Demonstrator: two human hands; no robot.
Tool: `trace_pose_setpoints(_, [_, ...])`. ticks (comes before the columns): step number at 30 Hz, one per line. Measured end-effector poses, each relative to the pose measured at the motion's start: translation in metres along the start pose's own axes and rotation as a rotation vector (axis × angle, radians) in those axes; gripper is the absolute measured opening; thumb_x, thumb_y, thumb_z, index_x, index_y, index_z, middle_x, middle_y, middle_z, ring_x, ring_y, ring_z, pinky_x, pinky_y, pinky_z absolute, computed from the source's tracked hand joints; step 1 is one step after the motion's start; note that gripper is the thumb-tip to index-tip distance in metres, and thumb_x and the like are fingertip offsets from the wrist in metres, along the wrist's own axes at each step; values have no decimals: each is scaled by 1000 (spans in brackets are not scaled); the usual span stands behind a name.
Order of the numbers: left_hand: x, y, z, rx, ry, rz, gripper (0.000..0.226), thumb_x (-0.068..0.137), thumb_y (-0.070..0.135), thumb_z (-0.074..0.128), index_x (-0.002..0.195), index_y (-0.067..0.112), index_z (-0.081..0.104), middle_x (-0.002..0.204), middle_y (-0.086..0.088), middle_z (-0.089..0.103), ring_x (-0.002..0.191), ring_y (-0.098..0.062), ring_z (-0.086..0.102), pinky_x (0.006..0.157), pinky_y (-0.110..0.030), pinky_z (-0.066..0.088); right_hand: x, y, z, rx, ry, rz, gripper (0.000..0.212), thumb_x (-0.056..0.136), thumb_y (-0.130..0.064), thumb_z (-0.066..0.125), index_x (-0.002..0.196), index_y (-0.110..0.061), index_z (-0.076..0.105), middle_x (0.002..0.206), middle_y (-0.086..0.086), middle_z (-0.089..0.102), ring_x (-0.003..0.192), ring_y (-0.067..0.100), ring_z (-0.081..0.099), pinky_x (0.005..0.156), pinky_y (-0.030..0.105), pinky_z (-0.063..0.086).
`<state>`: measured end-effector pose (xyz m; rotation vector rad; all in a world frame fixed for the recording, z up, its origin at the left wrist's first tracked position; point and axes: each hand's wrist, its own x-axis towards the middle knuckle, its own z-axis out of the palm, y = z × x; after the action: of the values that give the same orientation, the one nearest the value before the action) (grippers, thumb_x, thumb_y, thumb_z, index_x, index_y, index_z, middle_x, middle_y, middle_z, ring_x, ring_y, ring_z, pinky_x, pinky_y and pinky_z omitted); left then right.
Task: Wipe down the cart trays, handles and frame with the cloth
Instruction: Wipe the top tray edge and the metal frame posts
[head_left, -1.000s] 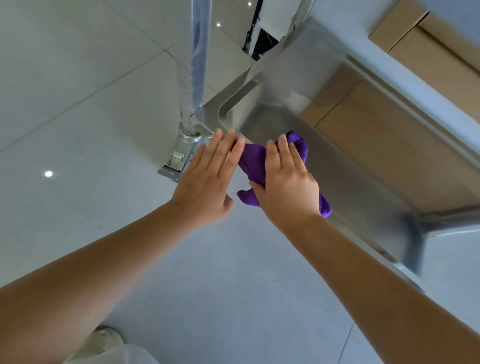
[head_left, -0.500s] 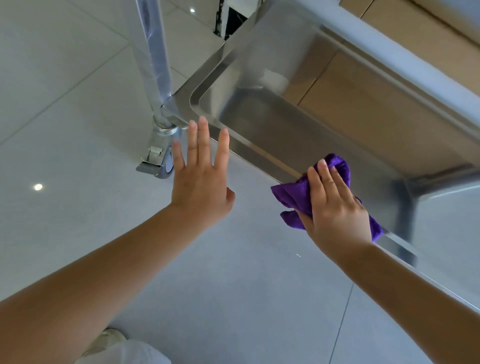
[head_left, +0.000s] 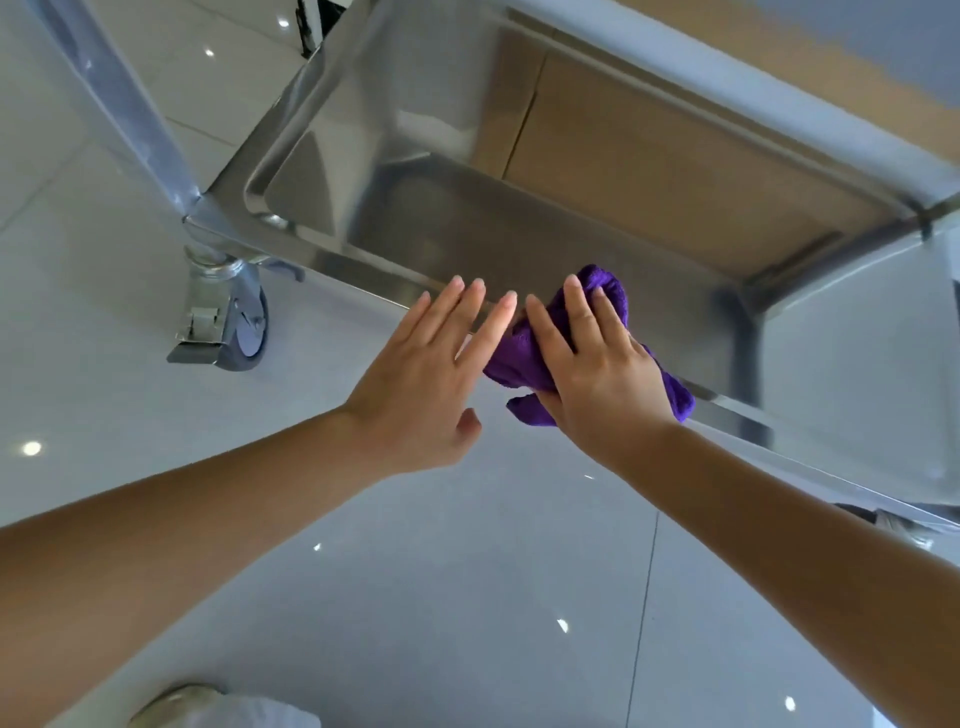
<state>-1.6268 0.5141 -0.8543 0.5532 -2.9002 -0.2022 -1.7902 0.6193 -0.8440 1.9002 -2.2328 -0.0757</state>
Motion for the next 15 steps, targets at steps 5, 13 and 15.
trace_pose_setpoints(5, [-1,-9,0,171,-74,108,103,53,21,72,143,4,24,145,-30,29,134,-46,29,107,-50,23,-31,35,1,-73,-21,-48,75,72,-42,75,135,-8,50,127,34,51,109,50,55,66,53,56])
trace_pose_setpoints(13, [4,-4,-9,262,-166,69,111,58,17,72,147,8,7,149,-30,20,137,-46,20,109,-48,17,-82,83,13,-142,17,2,71,81,-20,73,139,-2,36,133,29,49,114,47,54,70,52,56])
trace_pose_setpoints(15, [6,8,-14,274,-243,15,107,73,24,64,147,8,-11,152,-29,0,141,-44,0,112,-49,0,-84,81,15,-145,32,36,70,81,-20,74,138,1,37,133,26,50,114,45,55,71,51,57])
